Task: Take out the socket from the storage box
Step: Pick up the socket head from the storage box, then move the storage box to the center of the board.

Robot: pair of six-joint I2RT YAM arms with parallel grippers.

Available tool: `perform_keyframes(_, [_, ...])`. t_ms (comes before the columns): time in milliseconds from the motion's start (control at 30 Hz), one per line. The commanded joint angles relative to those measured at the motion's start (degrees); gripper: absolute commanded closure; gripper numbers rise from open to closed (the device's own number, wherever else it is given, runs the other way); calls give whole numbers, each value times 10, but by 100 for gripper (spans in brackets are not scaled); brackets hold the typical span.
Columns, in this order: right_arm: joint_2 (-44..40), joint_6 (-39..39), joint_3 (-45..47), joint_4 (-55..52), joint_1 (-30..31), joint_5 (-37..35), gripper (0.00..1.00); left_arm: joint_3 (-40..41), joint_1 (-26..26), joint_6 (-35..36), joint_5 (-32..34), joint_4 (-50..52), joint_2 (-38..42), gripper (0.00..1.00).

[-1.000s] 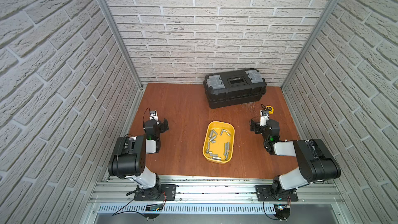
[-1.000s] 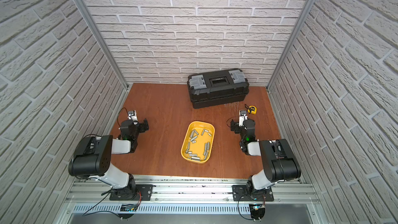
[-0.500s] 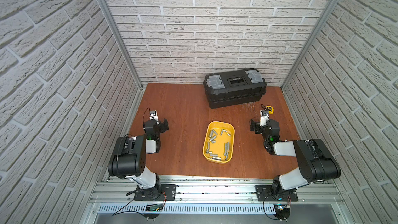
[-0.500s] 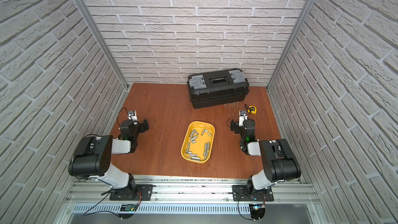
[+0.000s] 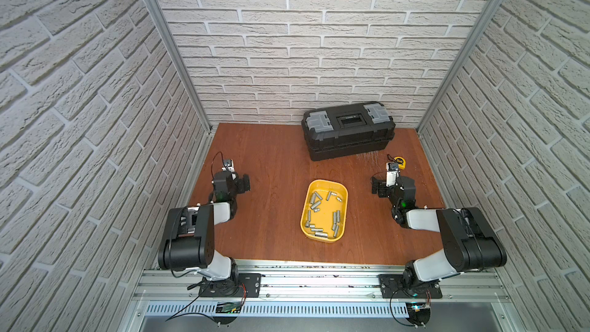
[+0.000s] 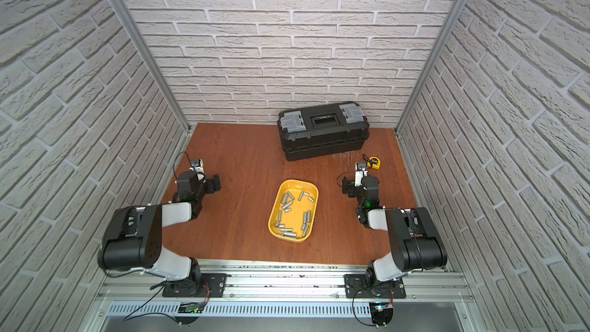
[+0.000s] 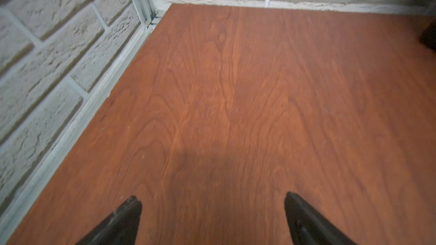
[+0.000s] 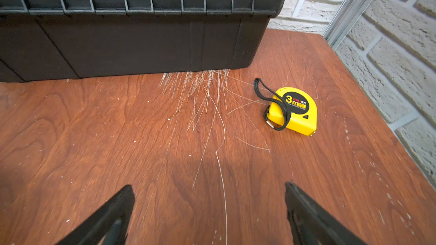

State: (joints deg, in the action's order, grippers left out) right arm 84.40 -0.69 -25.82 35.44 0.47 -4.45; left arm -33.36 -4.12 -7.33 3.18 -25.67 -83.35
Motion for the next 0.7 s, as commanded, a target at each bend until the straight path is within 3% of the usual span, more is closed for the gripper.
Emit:
perform_keyframes(0, [-76,20,-106,-209,10,17,1,-102,8,-10,-67,196,74,2])
perform_keyframes(167, [-122,26,-191,-398,61,93,2,-156,96,-20,-119,297,105,3])
perform_keyframes(300, [-120,36,-246,-495,127,103,7,-183,212,-15,-72,369,93,4])
perform_keyframes(500, [-84,59,-296,-569,211,105,23,-132,273,-129,-86,333,90,7])
perform_keyframes(667, [-41,75,-301,-556,259,106,32,-78,310,-183,-115,263,79,11])
